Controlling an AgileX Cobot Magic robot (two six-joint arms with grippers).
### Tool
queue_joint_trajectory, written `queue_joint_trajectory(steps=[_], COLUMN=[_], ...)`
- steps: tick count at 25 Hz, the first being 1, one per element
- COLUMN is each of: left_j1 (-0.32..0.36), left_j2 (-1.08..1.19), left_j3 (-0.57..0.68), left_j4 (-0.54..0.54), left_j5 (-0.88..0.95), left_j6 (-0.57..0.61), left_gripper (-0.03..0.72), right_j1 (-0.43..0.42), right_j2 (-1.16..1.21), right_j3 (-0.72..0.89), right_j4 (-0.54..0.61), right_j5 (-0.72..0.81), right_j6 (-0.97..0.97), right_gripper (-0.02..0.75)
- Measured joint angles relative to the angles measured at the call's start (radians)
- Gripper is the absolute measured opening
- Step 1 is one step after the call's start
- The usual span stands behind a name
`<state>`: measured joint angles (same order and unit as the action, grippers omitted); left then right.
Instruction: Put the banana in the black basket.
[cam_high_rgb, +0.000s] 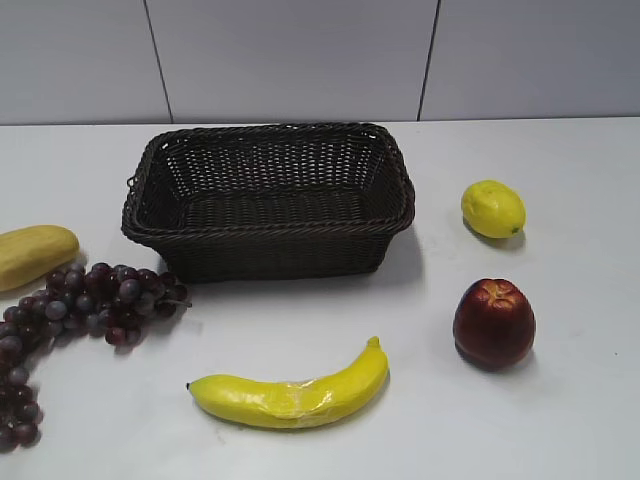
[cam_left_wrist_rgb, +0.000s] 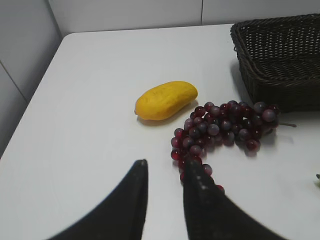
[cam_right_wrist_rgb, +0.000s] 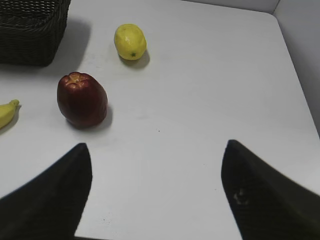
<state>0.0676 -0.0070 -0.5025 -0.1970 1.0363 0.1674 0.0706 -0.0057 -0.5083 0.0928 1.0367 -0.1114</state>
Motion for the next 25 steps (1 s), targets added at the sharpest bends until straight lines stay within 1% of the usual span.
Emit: queue_joint_trajectory(steps=[9, 11, 15, 20, 22, 25], left_j1=[0.0, 0.0, 0.0, 0.0, 0.0, 0.0], left_j2=[0.0, 0.0, 0.0, 0.0, 0.0, 0.0], left_j3=[0.0, 0.0, 0.0, 0.0, 0.0, 0.0], left_j4=[0.0, 0.0, 0.0, 0.0, 0.0, 0.0], left_j5=[0.0, 0.0, 0.0, 0.0, 0.0, 0.0], left_j6=[0.0, 0.0, 0.0, 0.0, 0.0, 0.0], left_gripper=[0.237, 0.237, 0.237, 0.237, 0.237, 0.237], right_j1=[0.0, 0.0, 0.0, 0.012, 0.033, 0.119], right_j2=[0.0, 0.027, 0.233, 0.536, 0.639, 0.792], right_j3=[0.0, -0.011, -0.08, -0.21, -0.267, -0.339], right_j4=[0.002, 0.026, 0.096, 0.132, 0.164, 0.188], right_j5=[0.0, 0.011, 0.026, -0.013, -0.032, -0.039], right_j6=[0.0, 0.0, -0.074, -0.141, -0.154, -0.186], right_gripper=[0.605, 0.596, 0.593, 0.592, 0.592, 0.592])
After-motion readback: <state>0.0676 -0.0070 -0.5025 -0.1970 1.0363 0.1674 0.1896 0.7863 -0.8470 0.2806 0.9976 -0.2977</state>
